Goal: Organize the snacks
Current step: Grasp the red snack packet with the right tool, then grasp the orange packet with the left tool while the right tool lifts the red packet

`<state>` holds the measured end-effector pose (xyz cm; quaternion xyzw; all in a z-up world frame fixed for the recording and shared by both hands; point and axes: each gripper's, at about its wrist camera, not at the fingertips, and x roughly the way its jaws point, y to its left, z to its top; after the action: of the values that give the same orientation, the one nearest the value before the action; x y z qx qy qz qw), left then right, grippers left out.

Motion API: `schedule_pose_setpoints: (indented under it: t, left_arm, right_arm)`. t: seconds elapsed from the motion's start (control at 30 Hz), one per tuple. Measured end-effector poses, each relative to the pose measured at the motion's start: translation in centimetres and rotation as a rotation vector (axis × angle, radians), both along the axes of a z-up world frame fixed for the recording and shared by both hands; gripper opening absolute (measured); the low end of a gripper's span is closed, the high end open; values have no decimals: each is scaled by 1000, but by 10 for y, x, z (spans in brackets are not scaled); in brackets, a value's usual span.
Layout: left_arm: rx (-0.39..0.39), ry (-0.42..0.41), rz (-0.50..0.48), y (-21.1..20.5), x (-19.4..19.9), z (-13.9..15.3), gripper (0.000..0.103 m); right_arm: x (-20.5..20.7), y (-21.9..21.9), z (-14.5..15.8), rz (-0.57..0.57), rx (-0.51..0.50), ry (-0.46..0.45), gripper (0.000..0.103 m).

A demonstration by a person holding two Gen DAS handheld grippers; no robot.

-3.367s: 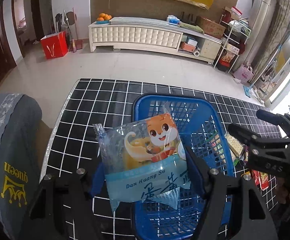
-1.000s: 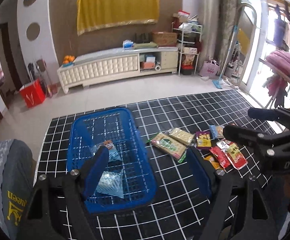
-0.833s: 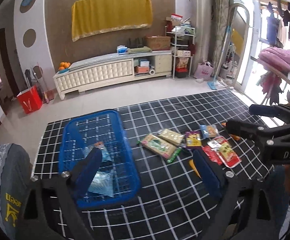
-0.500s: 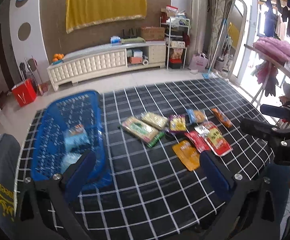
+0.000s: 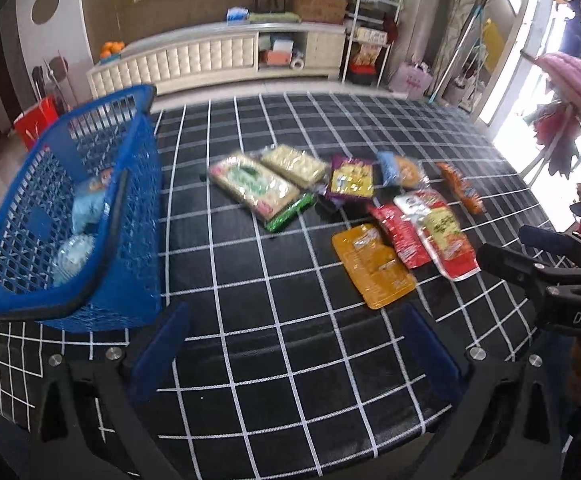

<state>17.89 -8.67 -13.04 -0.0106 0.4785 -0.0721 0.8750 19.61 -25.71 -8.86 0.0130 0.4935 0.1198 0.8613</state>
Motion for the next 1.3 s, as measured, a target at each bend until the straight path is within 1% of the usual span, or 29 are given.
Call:
schedule_pose_setpoints:
  t: [0.13,0.23,0.37,0.43,0.53,0.57,0.73,0.83,0.9,0.97,1.0,1.03,1.1,1.17,1.2,1.3]
  left_arm:
    - [-6,50,16,0,15,-19,103]
    - [-6,84,22,1,25,-33,103]
    - [10,107,10,0,36,-47,103]
    - [17,111,0,-2,42,-52,103]
    - [20,110,-9,-4,50,-55,103]
    - [18,110,-10,-4,52,-56,103]
    - [0,122,5,-5,67,-62,103]
    - [-17,134,9,-8,74,-68,103]
    - [-14,138,11,-11,75,-72,103]
    - [-16,149,10,-13,74,-76,103]
    - [-18,156,10,-13,73,-78,103]
    - [-18,159,10,-14,72,-80,103]
    - [-18,161,12,-14,70,-82,103]
    - [-18,163,19,-11,69,-83,103]
    - [-23,165,27,-10,69,-83,103]
    - [-40,169,41,-7,66,-82,103]
  right_arm:
    - [19,5,-20,14,-4,49,94]
    - [40,10,-35,20,5,92,88]
    - [61,18,-51,27,-18,133,85]
    - [71,20,-61,29,-25,163,78]
    - [86,15,-78,20,36,242,66]
    - [88,14,-79,16,46,241,65]
    - [96,14,-75,24,4,258,64]
    - [93,29,-75,90,-104,232,64]
    - [88,35,-75,102,-143,208,63]
    - [85,35,-74,96,-160,186,54]
    - [81,36,-73,101,-170,171,50]
    - [79,34,-73,103,-159,165,46]
    - [76,31,-72,110,-130,161,34]
    - [75,23,-72,97,-93,171,29]
    - [73,21,-72,102,-87,166,28]
    - [71,17,-74,118,-95,142,26]
